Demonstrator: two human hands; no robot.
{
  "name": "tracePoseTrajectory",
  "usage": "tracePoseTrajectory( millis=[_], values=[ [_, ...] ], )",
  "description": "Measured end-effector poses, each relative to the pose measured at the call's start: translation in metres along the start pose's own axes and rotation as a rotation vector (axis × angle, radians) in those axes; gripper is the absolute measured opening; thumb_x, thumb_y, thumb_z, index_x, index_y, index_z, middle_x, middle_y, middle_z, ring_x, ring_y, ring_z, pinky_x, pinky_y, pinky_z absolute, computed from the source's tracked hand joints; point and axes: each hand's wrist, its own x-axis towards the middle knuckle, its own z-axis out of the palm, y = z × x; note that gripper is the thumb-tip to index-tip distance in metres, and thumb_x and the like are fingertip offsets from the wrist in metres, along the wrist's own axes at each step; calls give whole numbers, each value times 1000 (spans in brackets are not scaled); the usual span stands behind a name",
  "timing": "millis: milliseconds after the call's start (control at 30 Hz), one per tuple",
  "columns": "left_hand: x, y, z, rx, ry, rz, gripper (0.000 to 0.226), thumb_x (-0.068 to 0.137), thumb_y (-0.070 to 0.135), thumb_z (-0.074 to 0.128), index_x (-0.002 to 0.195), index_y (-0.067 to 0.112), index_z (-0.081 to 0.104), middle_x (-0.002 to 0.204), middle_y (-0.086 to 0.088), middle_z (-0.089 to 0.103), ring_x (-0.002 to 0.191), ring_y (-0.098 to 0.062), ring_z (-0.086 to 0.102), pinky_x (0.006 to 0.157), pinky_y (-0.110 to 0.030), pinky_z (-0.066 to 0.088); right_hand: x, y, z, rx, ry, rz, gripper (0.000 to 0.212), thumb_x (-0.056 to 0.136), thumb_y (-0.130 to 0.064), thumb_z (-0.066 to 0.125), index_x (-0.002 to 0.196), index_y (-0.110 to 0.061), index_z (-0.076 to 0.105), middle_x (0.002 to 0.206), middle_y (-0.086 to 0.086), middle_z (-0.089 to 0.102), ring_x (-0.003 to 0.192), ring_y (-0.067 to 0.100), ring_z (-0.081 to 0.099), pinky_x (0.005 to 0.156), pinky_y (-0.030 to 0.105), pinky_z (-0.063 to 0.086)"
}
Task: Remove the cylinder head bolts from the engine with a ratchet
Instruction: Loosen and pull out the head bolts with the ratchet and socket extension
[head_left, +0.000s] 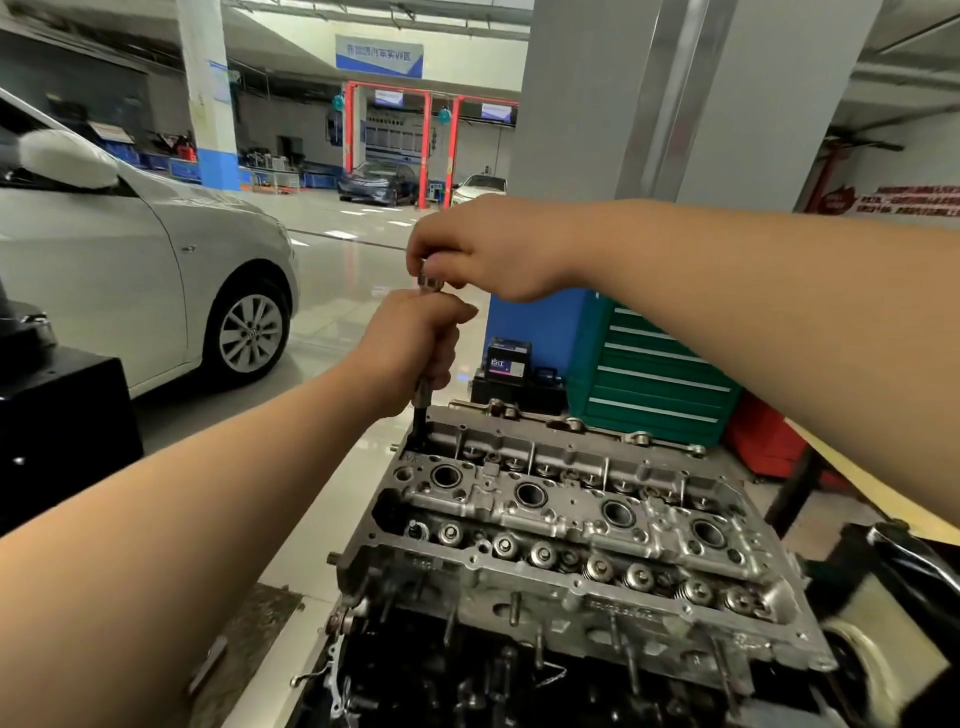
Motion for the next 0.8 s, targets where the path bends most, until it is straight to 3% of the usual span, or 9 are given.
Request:
tracePoseTrajectory(
  millis=[100, 233, 300, 400, 500, 633, 733, 800],
  values=[
    [2, 3, -8, 17, -148, -37, 41, 81, 14, 58, 54, 28, 30, 51, 4, 18, 45, -14, 14, 48, -23, 21, 5, -3, 9, -72, 60, 52, 11, 108, -31, 45, 104, -30, 54, 105, -10, 67, 96, 16, 56, 76, 33, 40],
    [1, 7, -17, 9, -297, -59, 36, 74, 17, 55, 52, 29, 30, 53, 4, 13, 47, -13, 11, 50, -27, 17, 12, -10, 16, -25, 173, 169, 22, 106, -37, 51, 108, -21, 67, 105, -1, 70, 95, 19, 59, 75, 34, 41],
    [1, 4, -18, 6, -259, -46, 36, 79, 19, 53, 53, 28, 30, 55, 2, 12, 49, -16, 10, 51, -29, 16, 8, -11, 22, 110, 226, 199, 30, 105, -44, 53, 118, -22, 68, 101, -7, 67, 94, 15, 60, 75, 31, 40],
    [-2, -4, -15, -37, -179, 15, 40, 89, 21, 56, 61, 26, 28, 54, 3, 16, 48, -16, 12, 52, -31, 14, -21, -4, 37, 326, 320, 269, 49, 102, -57, 49, 143, -29, 51, 81, -21, 49, 75, -3, 50, 64, 21, 34],
    [-7, -9, -13, -86, -133, 52, 46, 103, 23, 55, 67, 26, 26, 53, 5, 19, 48, -15, 14, 56, -37, 10, -79, 37, 67, 310, 448, 445, 42, 100, -58, 47, 134, -35, 54, 76, -15, 58, 72, 1, 57, 61, 27, 38],
    [-12, -10, -3, -61, -104, 76, 50, 105, 38, 53, 69, 25, 21, 55, 5, 20, 54, -19, 11, 58, -38, 10, -192, 105, 126, 162, 352, 898, 30, 99, -47, 54, 121, -28, 61, 103, -6, 66, 98, 23, 64, 81, 40, 51],
    [-13, -8, 4, -59, -79, 64, 58, 103, 59, 47, 68, 23, 19, 55, 4, 19, 56, -20, 10, 57, -37, 10, -283, 134, 167, -3, 260, 1178, 42, 99, -44, 54, 135, -24, 57, 133, 7, 60, 123, 34, 54, 100, 47, 47],
    [-13, -6, 7, -104, -63, 33, 63, 100, 71, 42, 63, 24, 22, 57, 3, 14, 54, -19, 8, 55, -35, 8, -336, 141, 190, -94, 132, 1329, 54, 98, -53, 50, 145, -26, 48, 144, 9, 54, 131, 35, 48, 105, 50, 42]
  ],
)
